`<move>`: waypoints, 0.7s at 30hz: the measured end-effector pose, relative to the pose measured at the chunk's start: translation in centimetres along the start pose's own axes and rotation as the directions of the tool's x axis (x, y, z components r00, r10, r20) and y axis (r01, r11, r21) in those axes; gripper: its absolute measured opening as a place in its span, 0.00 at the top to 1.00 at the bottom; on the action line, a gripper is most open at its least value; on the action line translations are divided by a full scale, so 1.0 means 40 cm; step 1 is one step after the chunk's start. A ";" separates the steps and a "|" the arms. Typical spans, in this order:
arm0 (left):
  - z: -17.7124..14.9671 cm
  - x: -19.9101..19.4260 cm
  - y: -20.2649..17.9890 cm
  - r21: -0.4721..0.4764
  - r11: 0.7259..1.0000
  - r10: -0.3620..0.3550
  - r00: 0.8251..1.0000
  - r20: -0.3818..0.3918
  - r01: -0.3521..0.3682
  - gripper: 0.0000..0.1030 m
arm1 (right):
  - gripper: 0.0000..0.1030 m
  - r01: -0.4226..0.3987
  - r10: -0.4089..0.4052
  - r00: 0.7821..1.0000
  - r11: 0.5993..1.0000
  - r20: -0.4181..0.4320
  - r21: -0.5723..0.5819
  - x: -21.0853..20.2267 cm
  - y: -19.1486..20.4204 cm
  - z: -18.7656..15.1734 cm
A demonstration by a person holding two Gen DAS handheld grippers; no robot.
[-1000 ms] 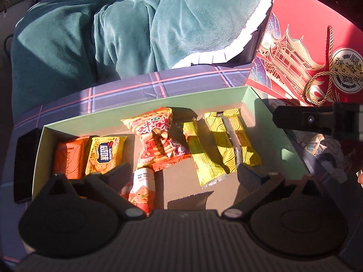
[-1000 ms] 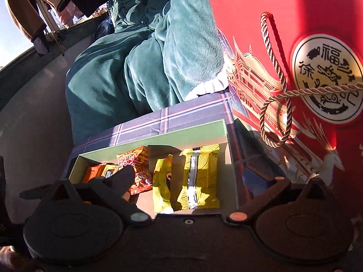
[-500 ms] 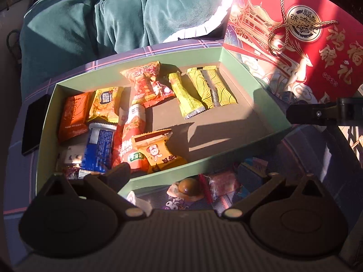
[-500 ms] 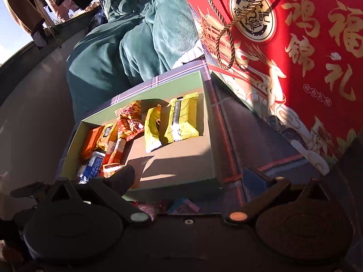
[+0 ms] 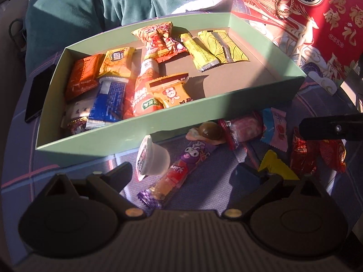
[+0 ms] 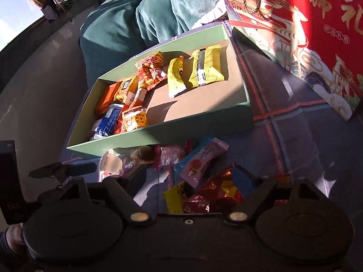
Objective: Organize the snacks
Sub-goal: 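Grasp the purple-wrapped stick candy with the left gripper while the right grasps the yellow bar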
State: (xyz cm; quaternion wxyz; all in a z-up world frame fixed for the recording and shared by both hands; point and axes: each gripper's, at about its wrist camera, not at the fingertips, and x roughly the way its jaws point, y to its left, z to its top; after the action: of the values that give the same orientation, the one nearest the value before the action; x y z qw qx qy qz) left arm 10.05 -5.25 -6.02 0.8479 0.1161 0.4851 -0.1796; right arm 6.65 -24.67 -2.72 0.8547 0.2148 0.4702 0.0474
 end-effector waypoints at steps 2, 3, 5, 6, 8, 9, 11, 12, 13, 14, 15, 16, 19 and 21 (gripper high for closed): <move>-0.008 0.005 0.010 0.006 1.000 -0.014 1.000 0.002 0.014 0.21 | 0.41 -0.007 0.007 1.000 1.000 -0.011 -0.009 -0.003 0.010 -0.021; -0.009 0.008 0.012 0.008 1.000 -0.021 1.000 0.001 0.021 0.25 | 0.51 -0.012 0.012 1.000 1.000 -0.020 -0.012 0.000 0.018 -0.030; -0.006 0.015 0.011 0.023 0.999 -0.032 0.999 0.003 0.032 0.37 | 0.58 -0.022 0.022 0.999 1.000 -0.046 -0.013 0.003 0.026 -0.044; -0.004 0.019 0.009 0.033 0.999 -0.039 0.999 0.005 0.038 0.38 | 0.59 -0.026 0.025 0.998 1.000 -0.058 -0.016 0.006 0.031 -0.051; -0.003 0.027 0.002 0.052 0.998 -0.047 0.999 0.001 0.047 0.36 | 0.59 -0.022 0.019 0.996 0.999 -0.082 -0.030 0.014 0.038 -0.064; -0.004 0.035 -0.004 0.065 0.997 -0.046 0.999 -0.013 0.047 0.36 | 0.59 -0.016 0.012 0.995 0.999 -0.096 -0.037 0.020 0.041 -0.071; -0.017 0.046 -0.009 0.085 0.996 -0.034 0.999 -0.039 0.038 0.46 | 0.59 -0.005 0.000 0.993 0.999 -0.119 -0.043 0.035 0.038 -0.084; -0.026 0.042 -0.007 0.084 0.995 -0.049 0.998 -0.036 0.052 0.50 | 0.59 0.006 -0.012 0.992 0.999 -0.127 -0.047 0.041 0.036 -0.091; -0.034 0.034 -0.003 0.080 0.994 -0.073 0.997 -0.039 0.076 0.61 | 0.59 0.013 -0.019 0.991 0.999 -0.132 -0.050 0.045 0.035 -0.096; -0.039 0.027 -0.001 0.080 0.993 -0.082 0.996 -0.042 0.085 0.69 | 0.59 0.020 -0.027 0.990 0.998 -0.142 -0.054 0.054 0.034 -0.103; -0.047 0.021 0.001 0.076 0.993 -0.088 0.995 -0.049 0.092 0.70 | 0.59 0.023 -0.031 0.988 0.998 -0.149 -0.056 0.060 0.034 -0.110; -0.053 0.016 0.004 0.069 0.992 -0.097 0.994 -0.056 0.101 0.70 | 0.61 0.030 -0.040 0.988 0.997 -0.147 -0.068 0.066 0.037 -0.119; -0.060 0.010 0.009 0.050 0.993 -0.106 0.992 -0.064 0.109 0.70 | 0.75 0.057 -0.073 0.990 0.990 -0.122 -0.125 0.074 0.059 -0.126; -0.052 0.013 0.008 0.047 0.995 -0.090 0.994 -0.065 0.093 0.68 | 0.75 0.064 -0.079 0.991 0.990 -0.110 -0.129 0.082 0.070 -0.125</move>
State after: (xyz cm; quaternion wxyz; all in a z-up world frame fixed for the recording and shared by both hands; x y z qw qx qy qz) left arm 8.79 -4.30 -7.52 0.8201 0.1205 0.5115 -0.2265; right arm 4.70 -19.61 -6.46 0.8392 0.1409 0.5221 0.0583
